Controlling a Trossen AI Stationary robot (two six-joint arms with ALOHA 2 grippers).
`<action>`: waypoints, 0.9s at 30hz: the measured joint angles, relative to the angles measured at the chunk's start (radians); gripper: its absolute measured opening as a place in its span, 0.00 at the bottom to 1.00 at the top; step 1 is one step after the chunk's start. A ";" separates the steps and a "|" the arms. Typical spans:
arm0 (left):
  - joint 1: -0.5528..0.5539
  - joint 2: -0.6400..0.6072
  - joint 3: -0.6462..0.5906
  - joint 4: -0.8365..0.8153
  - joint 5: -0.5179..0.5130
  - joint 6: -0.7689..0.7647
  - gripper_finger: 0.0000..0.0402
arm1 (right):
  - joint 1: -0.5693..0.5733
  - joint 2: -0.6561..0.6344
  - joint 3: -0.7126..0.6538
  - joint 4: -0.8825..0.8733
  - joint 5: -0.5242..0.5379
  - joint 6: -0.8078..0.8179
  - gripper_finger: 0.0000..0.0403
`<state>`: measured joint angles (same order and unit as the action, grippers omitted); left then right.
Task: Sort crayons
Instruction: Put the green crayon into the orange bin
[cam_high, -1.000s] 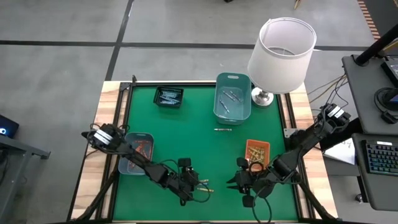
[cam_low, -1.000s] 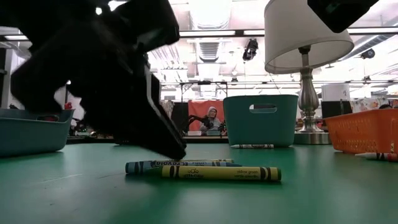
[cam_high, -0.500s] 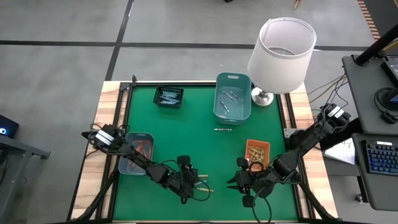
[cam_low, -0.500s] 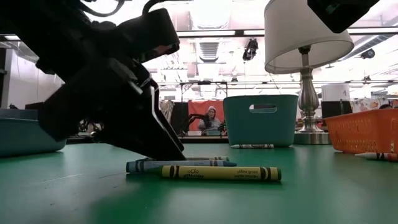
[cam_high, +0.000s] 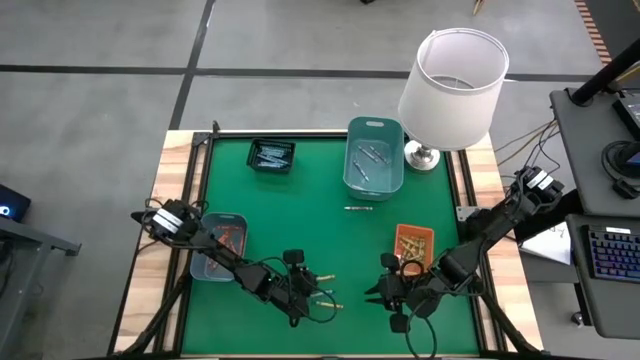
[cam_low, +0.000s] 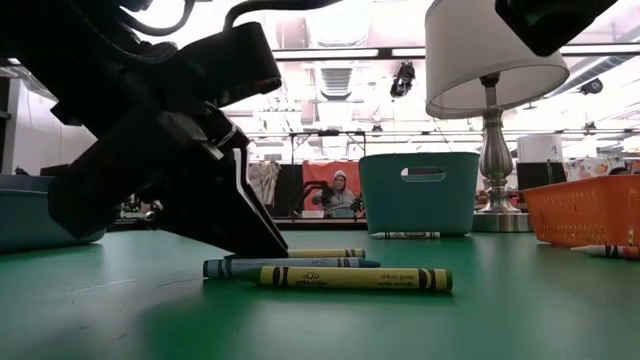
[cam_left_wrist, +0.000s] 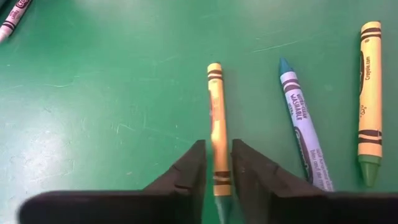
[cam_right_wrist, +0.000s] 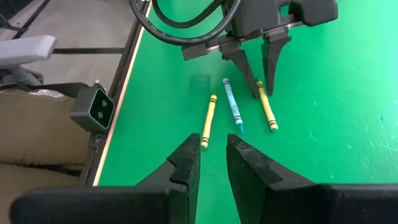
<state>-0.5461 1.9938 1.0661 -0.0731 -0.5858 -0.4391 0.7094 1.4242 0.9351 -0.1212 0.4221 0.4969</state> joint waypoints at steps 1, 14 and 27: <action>0.001 0.000 0.000 -0.002 0.000 0.001 0.12 | 0.000 0.000 -0.001 0.000 0.000 0.000 0.17; 0.013 -0.035 -0.005 0.025 -0.043 0.055 0.00 | 0.004 0.017 -0.003 0.001 0.096 -0.073 0.17; 0.054 -0.259 -0.004 0.170 -0.060 0.364 0.00 | 0.004 0.140 -0.003 0.149 0.158 -0.235 0.17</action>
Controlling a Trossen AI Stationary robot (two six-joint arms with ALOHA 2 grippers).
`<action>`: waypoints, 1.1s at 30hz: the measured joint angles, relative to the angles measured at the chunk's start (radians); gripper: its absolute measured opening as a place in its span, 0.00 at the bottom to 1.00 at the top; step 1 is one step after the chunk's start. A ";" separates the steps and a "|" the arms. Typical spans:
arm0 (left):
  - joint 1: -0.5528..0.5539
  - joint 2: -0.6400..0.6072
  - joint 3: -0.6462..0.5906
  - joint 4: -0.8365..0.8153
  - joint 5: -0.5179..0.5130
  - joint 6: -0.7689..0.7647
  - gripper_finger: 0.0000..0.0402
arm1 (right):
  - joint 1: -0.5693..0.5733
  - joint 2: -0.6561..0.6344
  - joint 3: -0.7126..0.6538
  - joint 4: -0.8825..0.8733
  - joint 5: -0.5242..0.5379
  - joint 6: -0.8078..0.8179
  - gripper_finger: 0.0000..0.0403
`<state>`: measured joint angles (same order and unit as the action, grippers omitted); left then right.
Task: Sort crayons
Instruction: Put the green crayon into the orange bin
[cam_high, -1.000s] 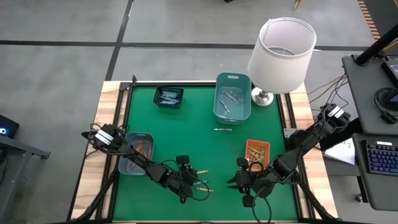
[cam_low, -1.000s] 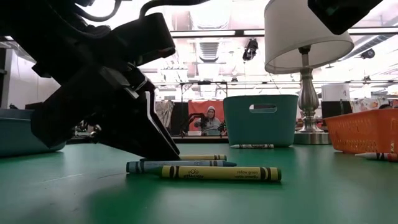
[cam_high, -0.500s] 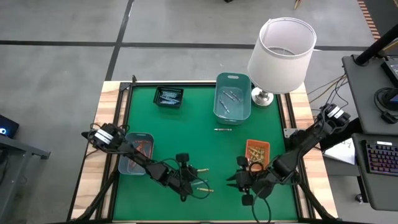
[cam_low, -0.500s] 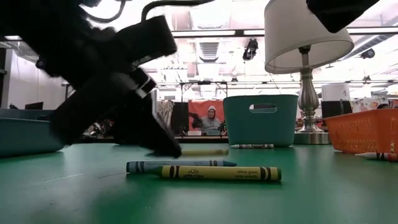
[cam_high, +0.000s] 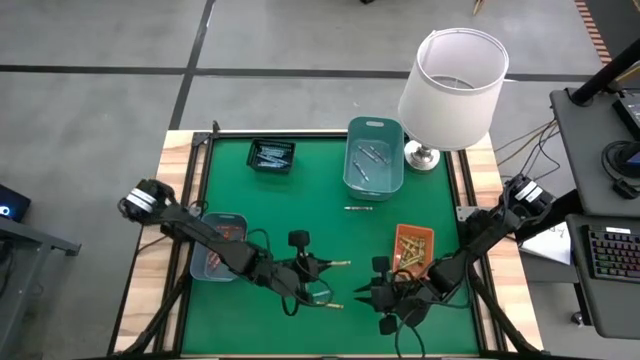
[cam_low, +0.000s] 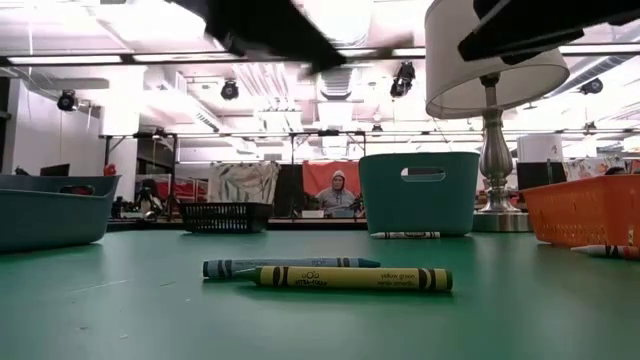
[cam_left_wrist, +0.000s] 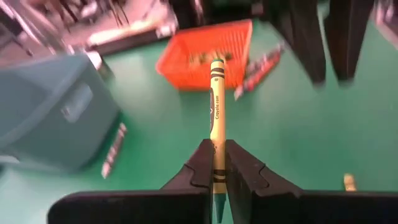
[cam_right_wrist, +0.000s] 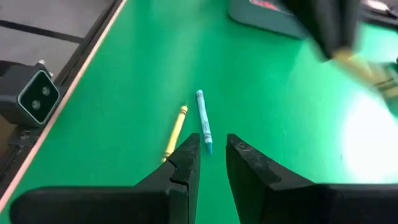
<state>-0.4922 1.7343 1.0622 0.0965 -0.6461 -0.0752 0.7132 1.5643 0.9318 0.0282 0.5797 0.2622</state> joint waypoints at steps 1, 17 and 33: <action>0.002 -0.019 0.000 0.011 0.000 0.017 0.00 | 0.001 0.001 0.000 0.011 0.000 -0.013 0.17; 0.002 -0.069 -0.045 0.424 0.206 0.256 0.00 | 0.016 0.001 -0.007 0.244 -0.001 -0.294 0.17; -0.004 -0.069 -0.295 1.023 0.272 0.296 0.00 | 0.005 0.001 -0.121 0.790 -0.003 -0.587 0.17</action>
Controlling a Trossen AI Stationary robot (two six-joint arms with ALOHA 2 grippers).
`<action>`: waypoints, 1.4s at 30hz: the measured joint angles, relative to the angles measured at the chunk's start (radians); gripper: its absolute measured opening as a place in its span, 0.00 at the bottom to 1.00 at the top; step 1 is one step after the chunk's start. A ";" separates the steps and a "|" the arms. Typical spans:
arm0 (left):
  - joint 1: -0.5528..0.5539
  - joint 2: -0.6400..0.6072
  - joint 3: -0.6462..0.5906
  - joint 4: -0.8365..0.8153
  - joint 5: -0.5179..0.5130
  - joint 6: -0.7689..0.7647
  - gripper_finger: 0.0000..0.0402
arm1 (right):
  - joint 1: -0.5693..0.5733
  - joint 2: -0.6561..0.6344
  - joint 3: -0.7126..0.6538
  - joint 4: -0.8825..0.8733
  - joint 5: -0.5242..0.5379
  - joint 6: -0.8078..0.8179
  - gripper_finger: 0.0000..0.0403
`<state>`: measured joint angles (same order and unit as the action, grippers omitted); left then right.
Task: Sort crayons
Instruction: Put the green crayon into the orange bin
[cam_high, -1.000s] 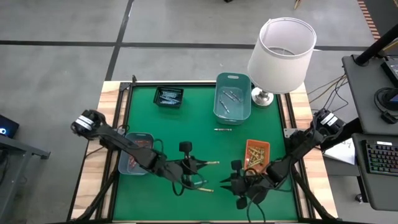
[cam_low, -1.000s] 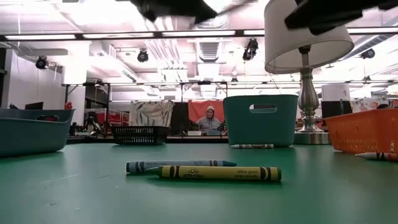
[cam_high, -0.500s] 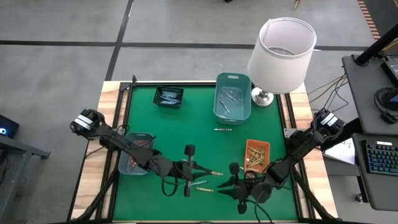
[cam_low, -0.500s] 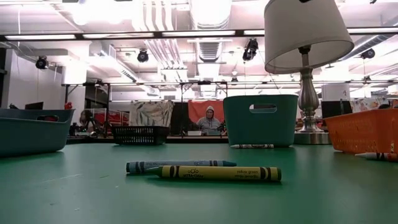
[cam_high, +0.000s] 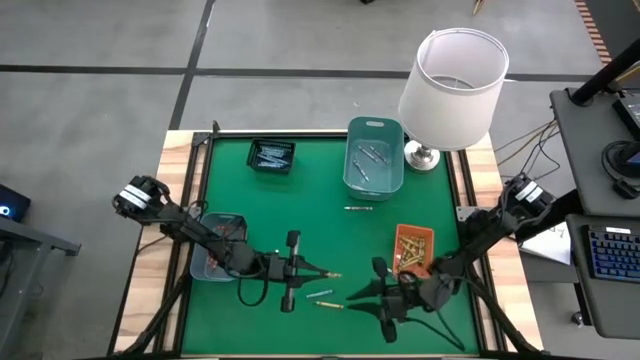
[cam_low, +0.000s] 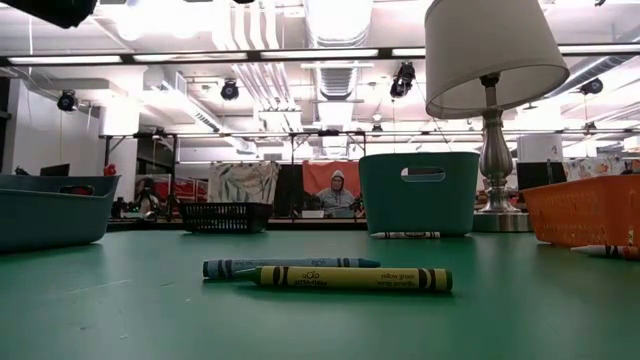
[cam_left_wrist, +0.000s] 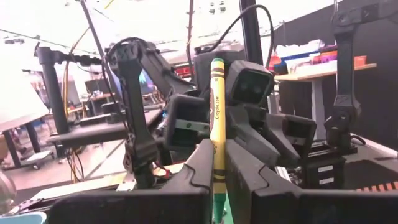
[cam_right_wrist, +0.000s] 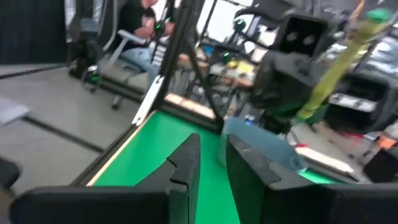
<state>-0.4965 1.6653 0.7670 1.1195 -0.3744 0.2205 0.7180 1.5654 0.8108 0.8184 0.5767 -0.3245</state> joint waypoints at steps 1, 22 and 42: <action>0.000 0.000 0.000 0.000 0.000 0.002 0.00 | -0.009 0.000 0.000 0.017 0.000 -0.010 0.17; 0.000 0.000 0.003 -0.017 -0.008 0.014 0.00 | -0.072 -0.002 0.121 0.029 0.044 -0.032 0.32; 0.000 0.000 0.003 -0.007 -0.010 0.007 0.00 | -0.129 -0.002 0.163 0.025 0.021 -0.026 0.35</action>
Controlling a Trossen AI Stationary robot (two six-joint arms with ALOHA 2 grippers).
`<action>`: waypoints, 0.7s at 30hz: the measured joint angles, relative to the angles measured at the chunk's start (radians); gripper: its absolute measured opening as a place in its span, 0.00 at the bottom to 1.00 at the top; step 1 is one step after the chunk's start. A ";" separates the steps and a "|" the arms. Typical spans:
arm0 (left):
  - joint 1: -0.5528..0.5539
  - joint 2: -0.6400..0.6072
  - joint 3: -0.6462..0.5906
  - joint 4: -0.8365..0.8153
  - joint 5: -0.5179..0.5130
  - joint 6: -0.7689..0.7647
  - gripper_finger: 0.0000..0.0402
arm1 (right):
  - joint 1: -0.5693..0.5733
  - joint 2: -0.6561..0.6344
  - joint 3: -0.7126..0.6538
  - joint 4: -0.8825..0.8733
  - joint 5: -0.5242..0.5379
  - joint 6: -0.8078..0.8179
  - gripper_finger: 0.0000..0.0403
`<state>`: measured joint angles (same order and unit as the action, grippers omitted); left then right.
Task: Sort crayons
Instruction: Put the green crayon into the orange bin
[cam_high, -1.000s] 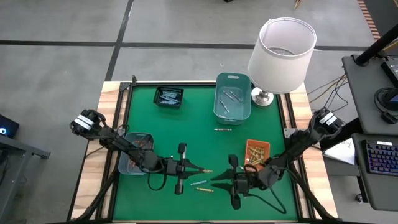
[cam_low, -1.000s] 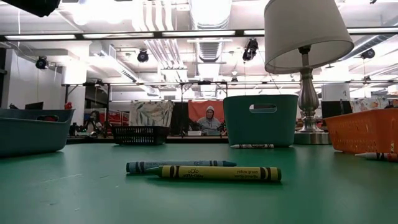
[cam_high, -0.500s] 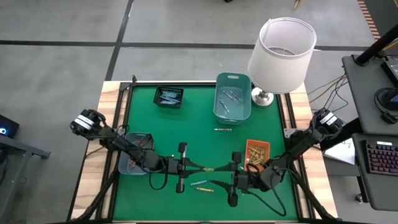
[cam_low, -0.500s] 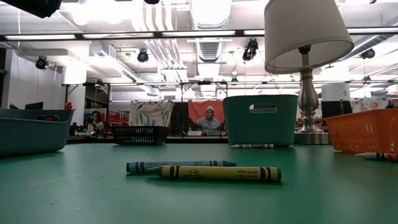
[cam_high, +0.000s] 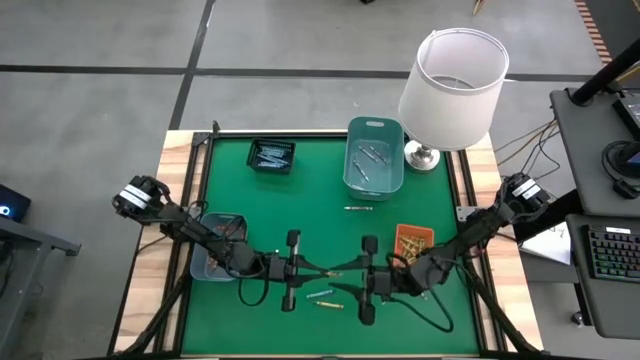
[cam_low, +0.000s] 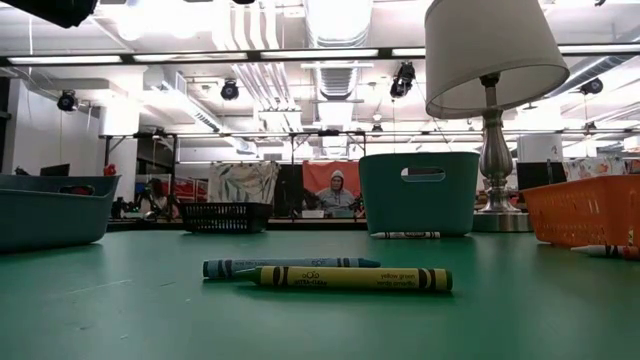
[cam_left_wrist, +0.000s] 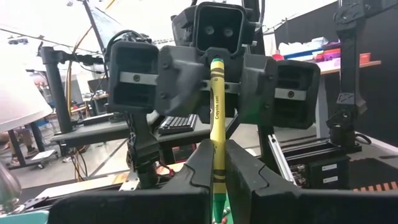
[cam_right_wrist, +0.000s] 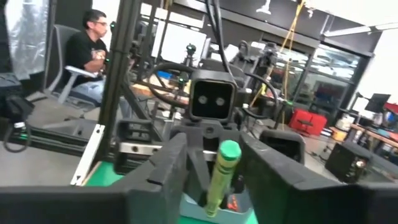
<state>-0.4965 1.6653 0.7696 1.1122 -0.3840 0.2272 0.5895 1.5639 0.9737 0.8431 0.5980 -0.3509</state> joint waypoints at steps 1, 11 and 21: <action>0.000 0.000 0.000 -0.001 0.000 0.000 0.00 | 0.000 0.000 0.000 0.000 -0.003 0.000 0.32; -0.001 0.000 0.000 -0.002 -0.021 -0.022 0.13 | 0.001 0.000 0.000 -0.008 0.002 0.016 0.04; -0.020 -0.019 0.000 -0.106 -0.189 -0.028 0.38 | 0.002 -0.090 0.063 -0.497 0.091 0.265 0.04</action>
<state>-0.5170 1.6465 0.7696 1.0062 -0.5728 0.1990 0.5911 1.4743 1.0371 0.3463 0.6893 -0.0863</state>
